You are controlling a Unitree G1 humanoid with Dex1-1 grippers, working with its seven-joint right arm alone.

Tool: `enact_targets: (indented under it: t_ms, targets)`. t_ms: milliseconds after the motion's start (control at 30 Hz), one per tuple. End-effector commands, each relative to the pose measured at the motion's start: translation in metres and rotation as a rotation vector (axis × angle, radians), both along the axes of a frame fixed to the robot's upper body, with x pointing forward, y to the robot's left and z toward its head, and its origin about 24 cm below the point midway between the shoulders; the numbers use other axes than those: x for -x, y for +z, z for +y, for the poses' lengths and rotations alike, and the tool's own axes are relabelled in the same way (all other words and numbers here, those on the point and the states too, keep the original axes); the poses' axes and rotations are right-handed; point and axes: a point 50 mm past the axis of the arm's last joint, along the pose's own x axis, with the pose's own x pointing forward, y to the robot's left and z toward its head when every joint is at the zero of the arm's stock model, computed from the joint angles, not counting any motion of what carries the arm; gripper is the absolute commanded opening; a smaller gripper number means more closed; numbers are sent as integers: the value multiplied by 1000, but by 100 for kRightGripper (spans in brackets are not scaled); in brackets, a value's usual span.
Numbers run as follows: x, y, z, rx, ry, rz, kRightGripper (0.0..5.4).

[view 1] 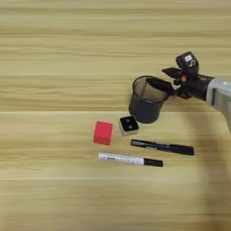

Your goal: Move the objects on the table

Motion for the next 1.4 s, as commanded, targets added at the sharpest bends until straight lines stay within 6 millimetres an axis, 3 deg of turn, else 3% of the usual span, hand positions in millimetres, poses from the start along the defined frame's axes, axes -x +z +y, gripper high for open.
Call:
enact_targets:
  t_ms: [33, 500, 767, 1233, 1400]
  targets:
    - [-9, 30, 3, 60, 25, -117, 325]
    - [-10, 23, 4, 72, 18, -95, 180]
    - [-12, 34, -1, 52, -1, -135, 78]
    - [-13, 79, -43, 108, -81, -288, 36]
    - [-7, 76, -60, 132, -64, -264, 36]
